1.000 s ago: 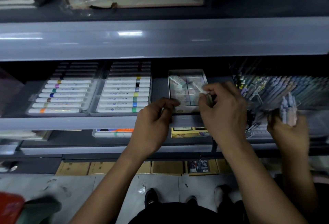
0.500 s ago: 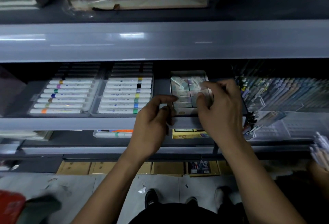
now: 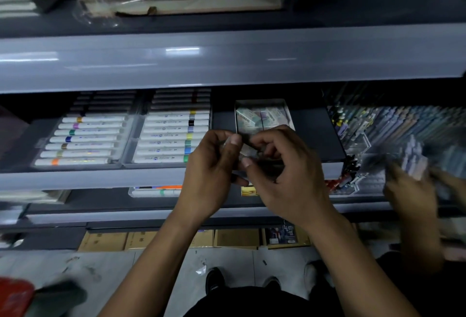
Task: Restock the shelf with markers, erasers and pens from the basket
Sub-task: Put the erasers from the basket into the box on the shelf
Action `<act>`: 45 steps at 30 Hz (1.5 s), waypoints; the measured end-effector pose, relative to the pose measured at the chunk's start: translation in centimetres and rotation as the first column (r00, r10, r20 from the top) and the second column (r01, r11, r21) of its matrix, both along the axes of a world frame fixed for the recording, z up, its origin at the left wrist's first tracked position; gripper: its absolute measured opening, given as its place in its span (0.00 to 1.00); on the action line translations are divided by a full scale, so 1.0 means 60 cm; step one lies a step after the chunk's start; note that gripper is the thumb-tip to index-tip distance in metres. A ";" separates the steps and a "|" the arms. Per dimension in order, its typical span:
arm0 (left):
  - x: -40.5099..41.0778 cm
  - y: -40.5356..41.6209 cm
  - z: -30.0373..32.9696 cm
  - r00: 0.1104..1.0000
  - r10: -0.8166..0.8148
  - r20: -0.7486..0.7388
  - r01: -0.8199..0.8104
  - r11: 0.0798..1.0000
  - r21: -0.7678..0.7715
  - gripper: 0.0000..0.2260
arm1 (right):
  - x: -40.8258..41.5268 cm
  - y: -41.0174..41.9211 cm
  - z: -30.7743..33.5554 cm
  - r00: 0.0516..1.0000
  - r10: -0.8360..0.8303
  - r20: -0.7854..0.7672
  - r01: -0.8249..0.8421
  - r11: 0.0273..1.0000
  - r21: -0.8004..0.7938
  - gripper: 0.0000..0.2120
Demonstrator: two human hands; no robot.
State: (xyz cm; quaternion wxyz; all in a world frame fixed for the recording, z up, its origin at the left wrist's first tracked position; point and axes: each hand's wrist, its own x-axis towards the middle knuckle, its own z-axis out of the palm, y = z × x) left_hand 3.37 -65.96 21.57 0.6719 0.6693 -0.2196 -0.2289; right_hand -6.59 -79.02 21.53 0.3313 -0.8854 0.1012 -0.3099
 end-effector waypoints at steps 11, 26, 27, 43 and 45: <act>0.003 0.005 -0.014 0.984 0.111 0.141 -0.115 0.993 0.015 0.08 | -0.001 -0.014 -0.006 0.996 -0.088 0.017 0.087 0.996 0.037 0.06; -0.005 0.025 -0.023 0.690 -0.094 0.717 -0.193 0.932 0.307 0.14 | 0.017 -0.024 -0.023 0.971 -0.174 -0.166 0.137 0.967 -0.212 0.21; -0.005 0.025 -0.022 0.692 -0.095 0.715 -0.194 0.930 0.312 0.14 | 0.017 -0.025 -0.024 0.972 -0.171 -0.163 0.137 0.969 -0.205 0.20; -0.044 0.112 -0.053 0.704 -0.005 0.710 -0.426 0.797 0.428 0.11 | 0.005 0.078 -0.065 0.989 0.142 -0.033 -0.145 0.983 -0.117 0.07; -0.055 0.142 -0.068 0.718 0.020 0.696 -0.474 0.746 0.468 0.11 | 0.005 0.096 -0.087 0.979 0.183 -0.093 -0.192 0.976 -0.101 0.07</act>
